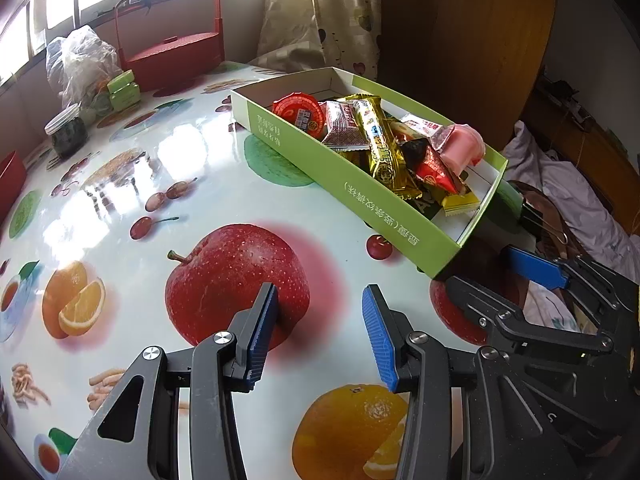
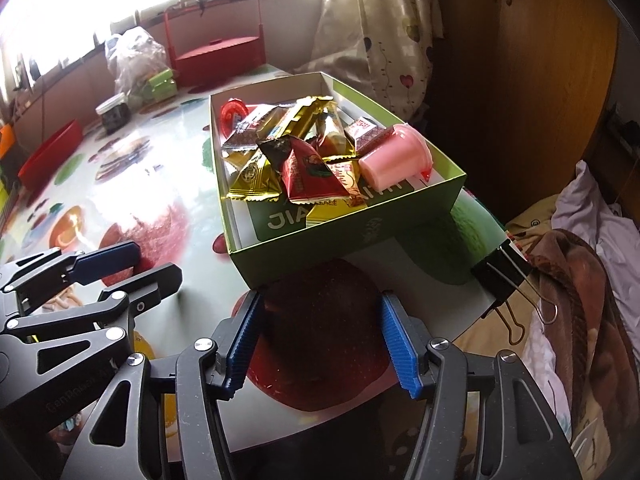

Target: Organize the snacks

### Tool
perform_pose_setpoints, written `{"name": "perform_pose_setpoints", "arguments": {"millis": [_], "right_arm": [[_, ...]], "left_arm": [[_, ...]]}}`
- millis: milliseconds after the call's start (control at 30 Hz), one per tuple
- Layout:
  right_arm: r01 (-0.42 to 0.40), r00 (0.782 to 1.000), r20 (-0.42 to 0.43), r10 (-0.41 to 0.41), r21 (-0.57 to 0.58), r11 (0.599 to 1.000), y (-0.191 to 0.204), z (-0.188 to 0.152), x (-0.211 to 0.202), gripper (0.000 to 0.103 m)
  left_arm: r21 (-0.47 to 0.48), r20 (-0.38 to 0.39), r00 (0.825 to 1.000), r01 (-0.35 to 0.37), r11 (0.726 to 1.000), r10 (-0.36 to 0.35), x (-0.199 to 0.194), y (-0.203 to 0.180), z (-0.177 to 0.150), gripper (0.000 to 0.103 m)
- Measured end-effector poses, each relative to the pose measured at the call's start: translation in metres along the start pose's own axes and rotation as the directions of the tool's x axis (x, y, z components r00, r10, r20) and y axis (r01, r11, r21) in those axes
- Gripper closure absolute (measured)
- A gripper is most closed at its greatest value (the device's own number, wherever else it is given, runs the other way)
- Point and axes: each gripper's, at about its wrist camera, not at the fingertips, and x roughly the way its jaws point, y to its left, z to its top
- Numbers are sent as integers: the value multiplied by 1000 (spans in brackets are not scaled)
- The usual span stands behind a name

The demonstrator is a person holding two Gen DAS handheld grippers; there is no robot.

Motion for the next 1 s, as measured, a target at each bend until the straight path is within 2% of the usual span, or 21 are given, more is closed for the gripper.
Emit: {"name": "perform_pose_setpoints", "arguments": {"millis": [1000], "right_arm": [[2, 1000, 5, -2, 4, 1000, -3, 1, -1, 43]], "left_arm": [[-6, 4, 1000, -1, 1000, 1, -1, 0, -1, 58]]}}
